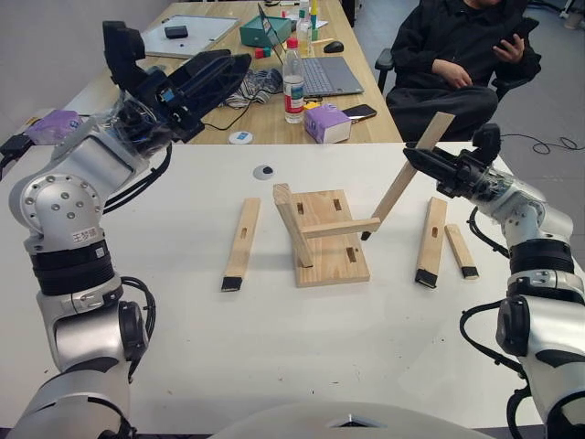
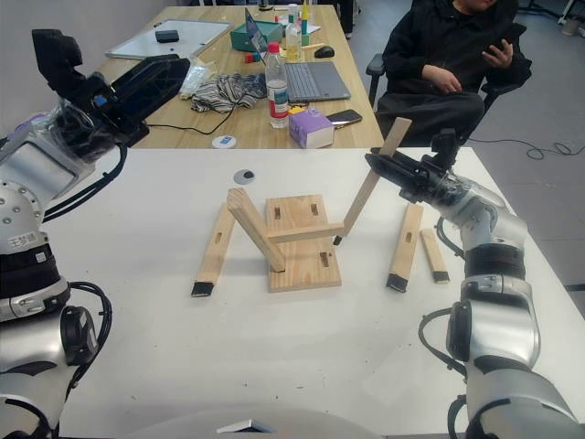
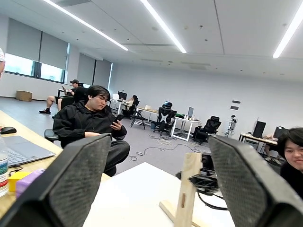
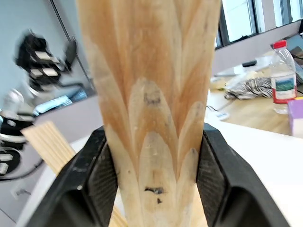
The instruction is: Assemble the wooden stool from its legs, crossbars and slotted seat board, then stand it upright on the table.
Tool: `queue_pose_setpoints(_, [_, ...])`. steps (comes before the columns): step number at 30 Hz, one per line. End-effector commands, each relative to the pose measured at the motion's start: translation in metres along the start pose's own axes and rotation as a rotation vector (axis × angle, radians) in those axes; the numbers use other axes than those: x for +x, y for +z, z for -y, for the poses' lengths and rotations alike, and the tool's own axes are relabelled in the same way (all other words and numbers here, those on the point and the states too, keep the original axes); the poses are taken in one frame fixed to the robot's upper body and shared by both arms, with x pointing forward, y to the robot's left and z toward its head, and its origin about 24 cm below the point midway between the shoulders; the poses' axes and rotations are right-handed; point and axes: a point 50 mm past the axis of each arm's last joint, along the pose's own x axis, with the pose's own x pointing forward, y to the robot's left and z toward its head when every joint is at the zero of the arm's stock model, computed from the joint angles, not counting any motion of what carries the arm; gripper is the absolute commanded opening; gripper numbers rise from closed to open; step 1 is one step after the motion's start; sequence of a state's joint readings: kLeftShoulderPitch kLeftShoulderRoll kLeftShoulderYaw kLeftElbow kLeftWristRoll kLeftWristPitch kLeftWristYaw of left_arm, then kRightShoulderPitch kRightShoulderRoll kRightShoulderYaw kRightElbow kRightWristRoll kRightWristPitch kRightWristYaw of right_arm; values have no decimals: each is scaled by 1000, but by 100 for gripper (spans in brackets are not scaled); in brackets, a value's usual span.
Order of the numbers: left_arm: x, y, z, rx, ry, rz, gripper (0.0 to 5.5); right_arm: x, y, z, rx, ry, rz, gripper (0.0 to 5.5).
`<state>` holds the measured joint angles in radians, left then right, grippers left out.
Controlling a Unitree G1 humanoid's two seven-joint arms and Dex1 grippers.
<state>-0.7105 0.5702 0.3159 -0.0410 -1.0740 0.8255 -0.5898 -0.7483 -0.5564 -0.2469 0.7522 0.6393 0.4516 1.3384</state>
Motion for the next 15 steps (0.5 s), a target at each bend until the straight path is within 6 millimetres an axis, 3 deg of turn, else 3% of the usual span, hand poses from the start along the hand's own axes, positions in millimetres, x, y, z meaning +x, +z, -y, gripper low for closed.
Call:
queue_pose_setpoints(1, [2,10,-2,-49,-11,68,373,-1,-7,-5,80,70,30,205])
queue_pose_setpoints(10, [4,18,-2,-100,-63,138,373,-16,-61,5,117,-46,-60,205])
queue_pose_setpoints(15, [4,14,1,-121,-82,149,373,-23,-60,10,-20,-64,-202,205])
